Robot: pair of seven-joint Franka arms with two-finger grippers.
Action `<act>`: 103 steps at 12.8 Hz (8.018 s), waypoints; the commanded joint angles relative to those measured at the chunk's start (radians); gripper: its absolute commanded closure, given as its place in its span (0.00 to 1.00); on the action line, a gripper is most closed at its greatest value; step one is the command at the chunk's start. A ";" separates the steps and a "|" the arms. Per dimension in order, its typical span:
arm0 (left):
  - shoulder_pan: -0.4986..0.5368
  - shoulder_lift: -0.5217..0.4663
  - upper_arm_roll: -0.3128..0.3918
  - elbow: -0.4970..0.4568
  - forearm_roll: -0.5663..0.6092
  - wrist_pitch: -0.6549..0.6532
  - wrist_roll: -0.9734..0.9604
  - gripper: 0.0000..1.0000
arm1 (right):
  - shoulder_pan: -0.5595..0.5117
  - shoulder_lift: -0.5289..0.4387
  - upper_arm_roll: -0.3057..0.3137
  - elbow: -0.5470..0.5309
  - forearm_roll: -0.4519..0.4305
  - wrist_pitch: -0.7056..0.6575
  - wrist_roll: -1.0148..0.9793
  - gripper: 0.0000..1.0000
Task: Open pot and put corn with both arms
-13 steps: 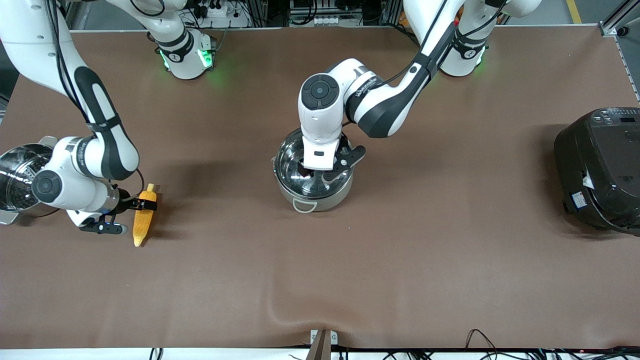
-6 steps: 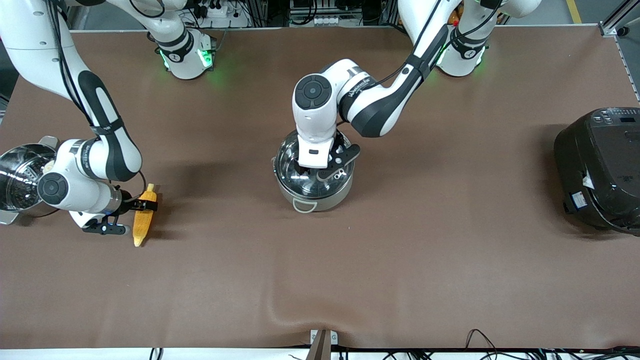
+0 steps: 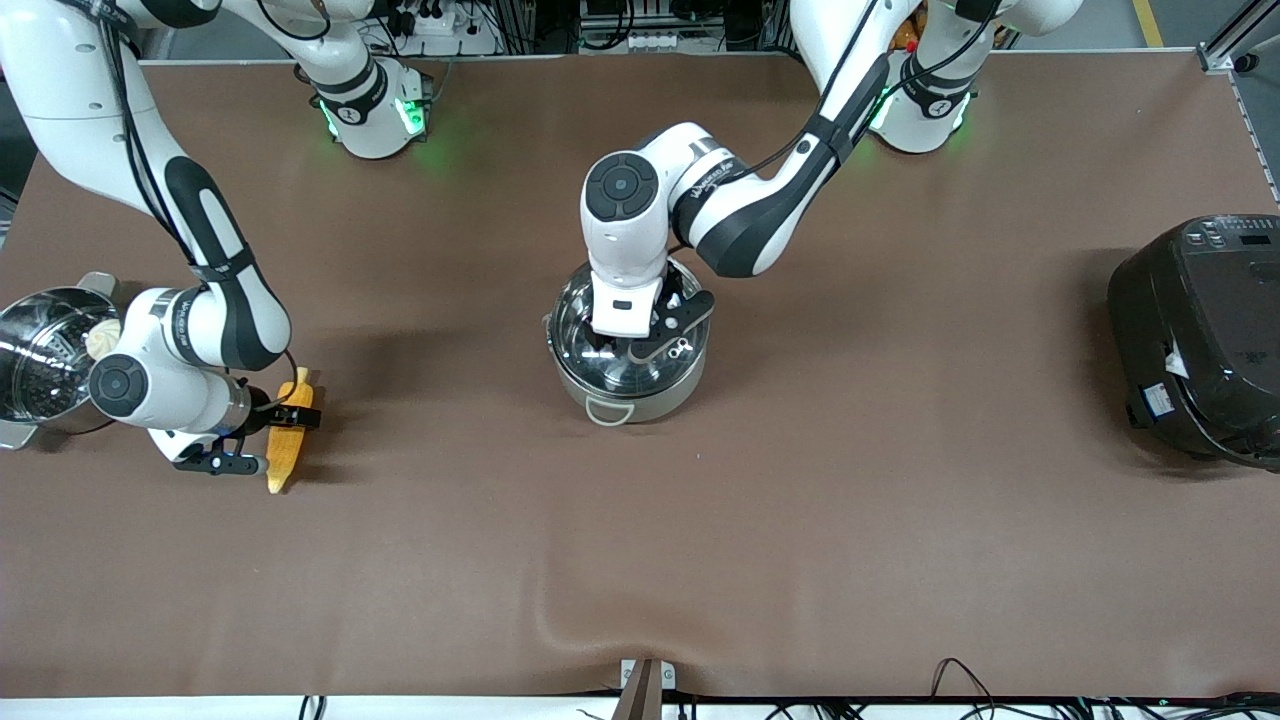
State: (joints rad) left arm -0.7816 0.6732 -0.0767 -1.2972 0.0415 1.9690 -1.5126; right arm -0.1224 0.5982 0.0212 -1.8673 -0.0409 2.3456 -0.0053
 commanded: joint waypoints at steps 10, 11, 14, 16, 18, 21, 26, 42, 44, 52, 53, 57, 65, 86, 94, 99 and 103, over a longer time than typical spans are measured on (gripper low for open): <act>-0.033 0.013 0.009 0.018 0.021 0.002 -0.029 0.35 | -0.006 -0.003 0.020 0.025 -0.019 -0.041 -0.016 1.00; -0.033 0.009 0.009 0.018 0.021 0.001 -0.028 0.39 | -0.002 -0.029 0.023 0.025 -0.019 -0.058 -0.015 1.00; -0.034 0.011 0.008 0.018 0.020 0.002 -0.029 0.38 | 0.044 -0.099 0.026 0.037 -0.019 -0.121 -0.018 1.00; -0.035 0.011 0.008 0.012 0.020 0.002 -0.028 0.40 | 0.084 -0.136 0.028 0.068 -0.019 -0.187 -0.028 1.00; -0.035 0.012 0.008 0.010 0.020 0.002 -0.026 0.67 | 0.108 -0.170 0.051 0.079 -0.007 -0.259 -0.047 1.00; -0.035 0.013 0.006 0.009 0.024 0.001 -0.021 1.00 | 0.132 -0.209 0.095 0.089 -0.007 -0.293 -0.041 1.00; -0.030 -0.052 0.005 0.007 0.029 -0.038 -0.012 1.00 | 0.139 -0.219 0.183 0.096 0.001 -0.331 -0.035 1.00; 0.522 -0.406 0.000 -0.371 -0.002 -0.169 0.791 1.00 | 0.509 -0.081 0.299 0.310 -0.084 -0.402 0.172 1.00; 0.548 -0.403 0.000 -0.503 -0.012 -0.025 0.819 1.00 | 0.553 -0.075 0.299 0.315 -0.120 -0.456 0.177 1.00; 0.548 -0.259 0.000 -0.583 -0.014 0.175 0.819 1.00 | 0.672 0.027 0.298 0.401 -0.267 -0.489 0.220 1.00; 0.548 -0.247 0.000 -0.588 -0.015 0.200 0.818 1.00 | 0.679 0.037 0.298 0.404 -0.284 -0.486 0.223 0.99; 0.551 -0.201 0.000 -0.602 -0.015 0.266 0.818 1.00 | 0.687 0.063 0.298 0.437 -0.289 -0.480 0.225 0.98; 0.547 -0.176 0.000 -0.600 -0.015 0.264 0.802 0.46 | 0.716 0.080 0.298 0.442 -0.289 -0.456 0.280 0.01; 0.627 -0.647 0.015 -0.367 0.038 -0.147 1.035 0.00 | 0.086 -0.346 0.284 0.306 -0.108 -0.620 0.021 0.00; 0.714 -0.670 -0.038 -0.363 -0.015 -0.214 1.178 0.00 | 0.130 -0.584 -0.010 0.290 0.010 -0.764 -0.155 0.00; 0.802 -0.662 -0.118 -0.321 -0.015 -0.254 1.224 0.00 | 0.110 -0.663 -0.076 0.290 0.067 -0.839 -0.148 0.00; 0.794 -0.661 -0.088 -0.314 -0.017 -0.260 1.261 0.00 | 0.086 -0.657 -0.093 0.296 0.104 -0.850 -0.101 0.00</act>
State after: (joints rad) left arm 0.0039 0.0162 -0.1775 -1.6300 0.0460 1.7355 -0.2974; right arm -0.0179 -0.0403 -0.0692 -1.5462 0.0302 1.4928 -0.1257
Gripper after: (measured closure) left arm 0.000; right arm 0.000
